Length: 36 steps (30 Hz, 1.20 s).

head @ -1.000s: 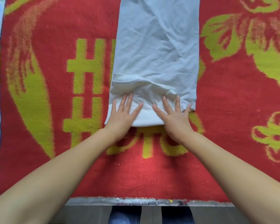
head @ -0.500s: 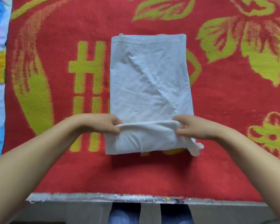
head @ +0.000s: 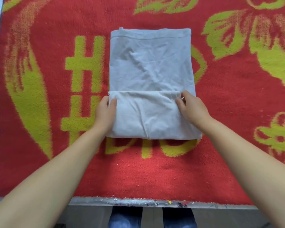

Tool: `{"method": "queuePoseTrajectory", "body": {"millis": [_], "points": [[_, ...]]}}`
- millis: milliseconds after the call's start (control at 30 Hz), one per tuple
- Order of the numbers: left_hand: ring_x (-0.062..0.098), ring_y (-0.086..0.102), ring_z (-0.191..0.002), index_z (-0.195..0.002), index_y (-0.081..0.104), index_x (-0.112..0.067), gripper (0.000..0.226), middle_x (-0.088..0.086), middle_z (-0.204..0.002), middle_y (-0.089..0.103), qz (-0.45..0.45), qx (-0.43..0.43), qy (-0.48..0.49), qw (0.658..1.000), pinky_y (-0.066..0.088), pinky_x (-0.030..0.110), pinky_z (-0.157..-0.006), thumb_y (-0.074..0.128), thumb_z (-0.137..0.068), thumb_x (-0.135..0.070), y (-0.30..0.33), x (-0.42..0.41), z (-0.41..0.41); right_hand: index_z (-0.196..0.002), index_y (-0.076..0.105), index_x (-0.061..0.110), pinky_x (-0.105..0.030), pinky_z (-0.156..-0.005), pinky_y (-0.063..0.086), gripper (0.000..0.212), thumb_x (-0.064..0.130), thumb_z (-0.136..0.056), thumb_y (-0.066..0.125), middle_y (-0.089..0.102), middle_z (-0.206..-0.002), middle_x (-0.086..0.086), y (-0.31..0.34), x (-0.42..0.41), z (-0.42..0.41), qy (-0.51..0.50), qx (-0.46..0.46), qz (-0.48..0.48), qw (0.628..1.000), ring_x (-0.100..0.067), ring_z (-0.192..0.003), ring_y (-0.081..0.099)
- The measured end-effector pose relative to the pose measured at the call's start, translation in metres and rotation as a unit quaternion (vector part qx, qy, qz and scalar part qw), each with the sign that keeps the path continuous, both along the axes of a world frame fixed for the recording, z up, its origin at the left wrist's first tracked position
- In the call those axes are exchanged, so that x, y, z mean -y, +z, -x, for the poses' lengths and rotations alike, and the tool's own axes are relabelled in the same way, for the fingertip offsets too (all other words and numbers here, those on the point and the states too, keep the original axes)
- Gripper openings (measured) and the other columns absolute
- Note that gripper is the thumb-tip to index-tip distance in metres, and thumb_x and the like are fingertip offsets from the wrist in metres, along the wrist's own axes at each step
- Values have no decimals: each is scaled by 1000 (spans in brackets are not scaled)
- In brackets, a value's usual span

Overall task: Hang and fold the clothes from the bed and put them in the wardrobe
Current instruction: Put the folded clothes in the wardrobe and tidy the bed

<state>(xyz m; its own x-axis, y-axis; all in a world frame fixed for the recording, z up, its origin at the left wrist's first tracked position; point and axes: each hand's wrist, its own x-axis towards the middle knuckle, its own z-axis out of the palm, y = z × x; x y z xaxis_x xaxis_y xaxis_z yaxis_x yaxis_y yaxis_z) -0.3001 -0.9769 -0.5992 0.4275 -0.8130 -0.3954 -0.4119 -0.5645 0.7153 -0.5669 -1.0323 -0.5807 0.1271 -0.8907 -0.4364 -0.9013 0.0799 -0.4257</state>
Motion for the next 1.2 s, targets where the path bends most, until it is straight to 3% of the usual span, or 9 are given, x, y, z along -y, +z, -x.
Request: {"method": "queuePoseTrajectory", "body": {"millis": [233,400,533,767,900,967,1067,1133,1200], "points": [[33,55,-81,-110,56,-6,24,16,-91,62,60,115,15,991,29,33,-64,43,-101,-23,-15,-1,3,-108,44,11,-36,-61,32,29,32,-104,26,65,-94,-16,-14,-3,-10,21,-117,55,991,-38,-82,60],[18,49,-104,-143,34,-6,52,12,-116,52,149,110,-38,982,37,28,-95,50,-95,-20,6,-14,1,-138,41,12,-47,-87,39,42,28,-99,44,55,-124,-13,-3,-26,-15,-9,-80,104,991,-36,-112,51],[32,54,-110,-124,49,-3,39,18,-118,57,-14,19,12,1000,42,43,-96,56,-94,-27,-7,-17,5,-137,38,10,-42,-94,40,50,33,-95,51,51,-134,-11,-1,-27,-16,-133,42,-6,990,-33,-122,49],[35,52,-94,-91,57,4,13,24,-97,56,112,143,8,983,32,35,-78,50,-93,-7,-6,17,12,-95,43,13,-36,-65,30,21,34,-101,40,56,-87,-6,-4,-2,-20,-118,39,71,990,-36,-86,57],[38,49,-108,-105,55,-2,19,20,-111,54,36,152,53,986,36,43,-91,53,-92,-17,-13,10,8,-123,47,8,-45,-83,39,42,39,-94,45,55,-120,-14,-13,-13,-19,-67,-49,106,991,-37,-112,51],[34,40,-124,-126,48,-4,44,18,-129,46,112,262,-66,956,27,48,-104,53,-89,-29,-9,-2,13,-139,39,10,-56,-102,34,66,47,-85,44,45,-140,-18,-12,-27,-23,13,-67,195,978,-35,-131,36],[23,11,-146,-147,21,-13,80,12,-152,23,212,311,-421,825,7,57,-112,50,-81,-49,-7,-37,24,-148,24,20,-72,-104,15,90,51,-70,57,23,-156,-17,-15,-67,-22,250,-71,212,942,-35,-144,14],[25,9,-147,-150,18,-18,95,14,-158,17,149,340,-539,756,10,63,-111,59,-70,-48,-18,-59,20,-147,27,26,-76,-98,16,105,45,-54,72,24,-156,-13,-19,-84,-11,347,-118,140,920,-37,-143,14],[25,17,-144,-148,25,-18,103,14,-156,22,34,350,-544,762,20,65,-108,70,-57,-35,-22,-65,13,-144,32,29,-78,-94,20,105,30,-49,79,30,-154,-9,-23,-82,3,357,-186,68,913,-42,-140,23]]}}
